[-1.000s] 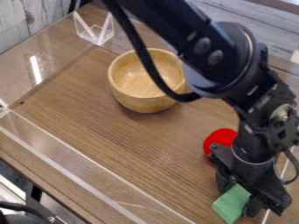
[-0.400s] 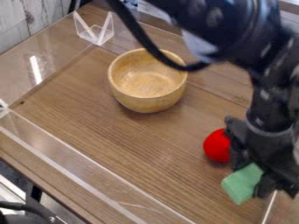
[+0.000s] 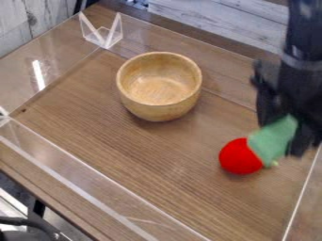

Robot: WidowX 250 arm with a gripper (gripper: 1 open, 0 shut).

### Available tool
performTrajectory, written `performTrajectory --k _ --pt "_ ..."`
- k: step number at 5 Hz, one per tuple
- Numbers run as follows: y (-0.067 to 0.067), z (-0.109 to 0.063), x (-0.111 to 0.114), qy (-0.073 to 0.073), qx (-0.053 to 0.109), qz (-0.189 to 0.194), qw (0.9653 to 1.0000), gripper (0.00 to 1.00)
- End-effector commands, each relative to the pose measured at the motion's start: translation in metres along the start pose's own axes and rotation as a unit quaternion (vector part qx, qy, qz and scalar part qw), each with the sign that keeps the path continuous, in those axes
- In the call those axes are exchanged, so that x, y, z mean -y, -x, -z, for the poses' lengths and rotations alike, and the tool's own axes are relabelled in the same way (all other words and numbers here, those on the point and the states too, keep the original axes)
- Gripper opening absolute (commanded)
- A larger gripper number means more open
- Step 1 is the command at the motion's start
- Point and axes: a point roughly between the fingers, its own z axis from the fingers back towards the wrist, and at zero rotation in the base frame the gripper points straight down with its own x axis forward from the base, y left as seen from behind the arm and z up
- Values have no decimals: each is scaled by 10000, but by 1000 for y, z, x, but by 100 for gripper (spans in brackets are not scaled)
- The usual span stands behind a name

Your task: Put the green block in the brown bowl

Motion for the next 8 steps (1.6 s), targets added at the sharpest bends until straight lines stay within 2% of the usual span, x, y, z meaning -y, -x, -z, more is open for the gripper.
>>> performTrajectory --k 1,2,3,4,5,6,7,8 --pt "-16 -36 -26 -210 437 -415 9980 0" --pt "-9 -58 -71 -500 432 -1096 9918 0" --pt "3 -68 -115 -724 308 -1689 9825 0" --pt "17 -72 -130 -803 289 -2047 9751 0" --pt "24 -73 -119 -815 265 -2143 9730 0" --pt "14 -70 -106 -700 289 -1873 9794 0" --pt "14 -66 -95 -619 262 -1648 9840 0" --pt "15 -65 -87 -557 239 -1497 9869 0"
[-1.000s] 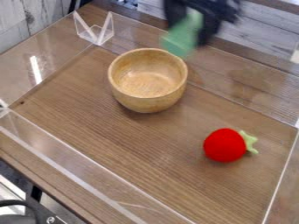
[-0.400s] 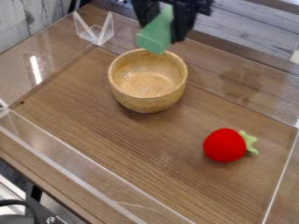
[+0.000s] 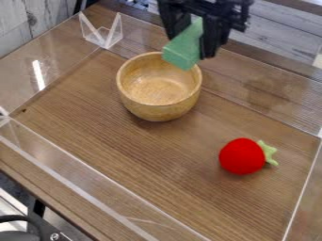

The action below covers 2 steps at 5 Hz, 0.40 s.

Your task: Put the green block in the brown bowl

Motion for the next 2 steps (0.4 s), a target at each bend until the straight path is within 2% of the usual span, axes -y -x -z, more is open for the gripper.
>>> performTrajectory --k 1,2 --pt "8 -4 -11 -63 185 -181 9996 0" --pt "8 5 -22 -153 189 -436 9988 0"
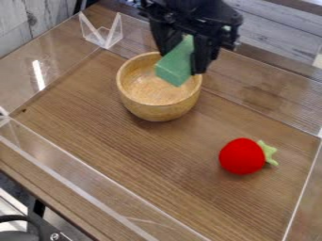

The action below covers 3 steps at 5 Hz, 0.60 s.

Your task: Put the green block in the brown bowl

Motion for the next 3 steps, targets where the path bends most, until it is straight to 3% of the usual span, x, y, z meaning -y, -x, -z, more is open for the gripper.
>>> performTrajectory --k 1,2,3 --pt "-1 -5 -11 -120 125 -351 9992 0" --pt "0 -3 -23 -202 117 -590 9980 0" --pt "-9 -2 -27 -156 130 -466 9987 0"
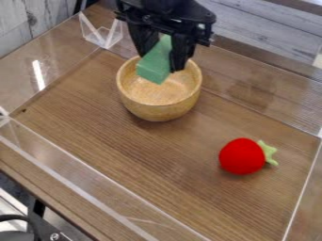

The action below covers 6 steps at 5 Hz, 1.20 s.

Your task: Put the green block in the brown bowl

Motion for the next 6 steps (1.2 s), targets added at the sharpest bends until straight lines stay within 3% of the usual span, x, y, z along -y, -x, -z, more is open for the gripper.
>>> performTrajectory --k 1,4,6 --pt "-20 -13 -1 47 276 104 9996 0" --pt "-25 -30 -8 -120 317 -584 9977 0" --pt "-35 -3 -25 -486 158 -1191 9916 0"
